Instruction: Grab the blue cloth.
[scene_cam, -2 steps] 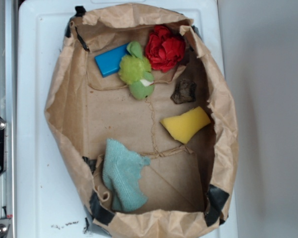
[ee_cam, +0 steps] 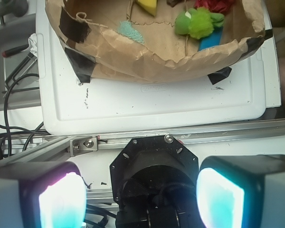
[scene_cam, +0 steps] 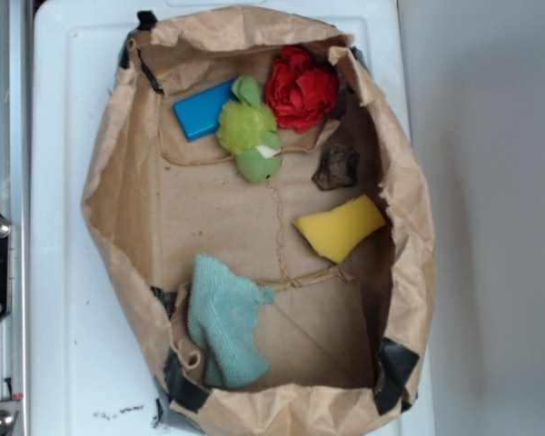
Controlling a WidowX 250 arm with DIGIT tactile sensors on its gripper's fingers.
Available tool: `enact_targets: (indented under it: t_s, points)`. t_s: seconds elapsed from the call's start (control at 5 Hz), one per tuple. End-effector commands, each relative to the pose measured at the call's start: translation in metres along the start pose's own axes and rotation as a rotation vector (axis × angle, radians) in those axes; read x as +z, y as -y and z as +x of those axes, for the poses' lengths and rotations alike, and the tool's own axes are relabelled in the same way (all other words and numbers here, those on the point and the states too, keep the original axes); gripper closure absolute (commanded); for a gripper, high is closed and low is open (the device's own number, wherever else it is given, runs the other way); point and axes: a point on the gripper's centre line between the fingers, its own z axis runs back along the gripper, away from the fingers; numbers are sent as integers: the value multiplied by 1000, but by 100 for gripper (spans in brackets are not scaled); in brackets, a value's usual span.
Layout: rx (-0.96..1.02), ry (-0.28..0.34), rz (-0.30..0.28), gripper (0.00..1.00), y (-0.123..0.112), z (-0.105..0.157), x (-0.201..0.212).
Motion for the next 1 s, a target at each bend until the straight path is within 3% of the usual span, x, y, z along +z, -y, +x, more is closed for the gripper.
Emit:
enact_targets:
  t_s: [0.0, 0.4, 0.6, 0.8]
  points:
    - [87, 39, -26, 0, 16, 69, -13]
    - [144, 63, 12, 0, -2, 123, -42]
    - [266, 49, 37, 0, -24, 151, -72]
    - [326, 36, 56, 0, -39, 158, -94]
